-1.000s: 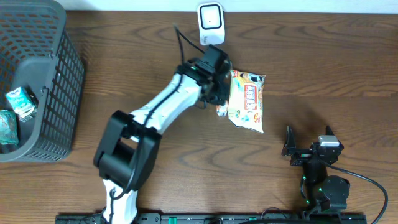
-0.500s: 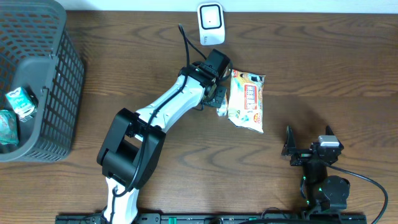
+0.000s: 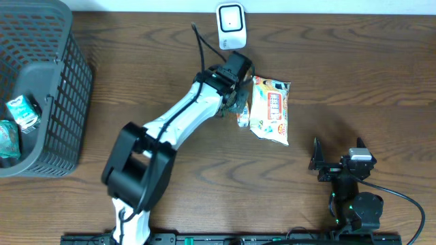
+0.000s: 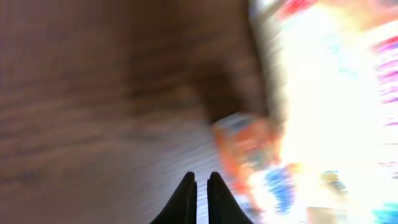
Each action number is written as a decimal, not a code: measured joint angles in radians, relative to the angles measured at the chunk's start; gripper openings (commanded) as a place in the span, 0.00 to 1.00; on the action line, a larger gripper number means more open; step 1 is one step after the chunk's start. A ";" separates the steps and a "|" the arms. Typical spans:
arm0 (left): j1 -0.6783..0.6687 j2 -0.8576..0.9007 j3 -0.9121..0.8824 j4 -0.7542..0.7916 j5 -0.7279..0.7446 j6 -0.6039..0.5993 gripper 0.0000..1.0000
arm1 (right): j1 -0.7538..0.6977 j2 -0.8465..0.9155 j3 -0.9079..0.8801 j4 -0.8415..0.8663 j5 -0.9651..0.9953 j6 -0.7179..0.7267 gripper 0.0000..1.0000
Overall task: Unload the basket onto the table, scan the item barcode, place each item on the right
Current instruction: 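Hold the orange package under the scanner to present its barcode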
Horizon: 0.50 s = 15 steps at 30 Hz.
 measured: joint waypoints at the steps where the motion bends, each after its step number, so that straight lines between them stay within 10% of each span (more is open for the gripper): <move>1: 0.000 -0.014 0.000 0.011 0.020 -0.001 0.08 | 0.000 0.000 0.000 0.000 0.000 0.000 0.99; 15: -0.058 0.031 0.024 0.057 0.227 -0.068 0.08 | 0.000 0.000 0.000 0.000 0.000 0.000 0.99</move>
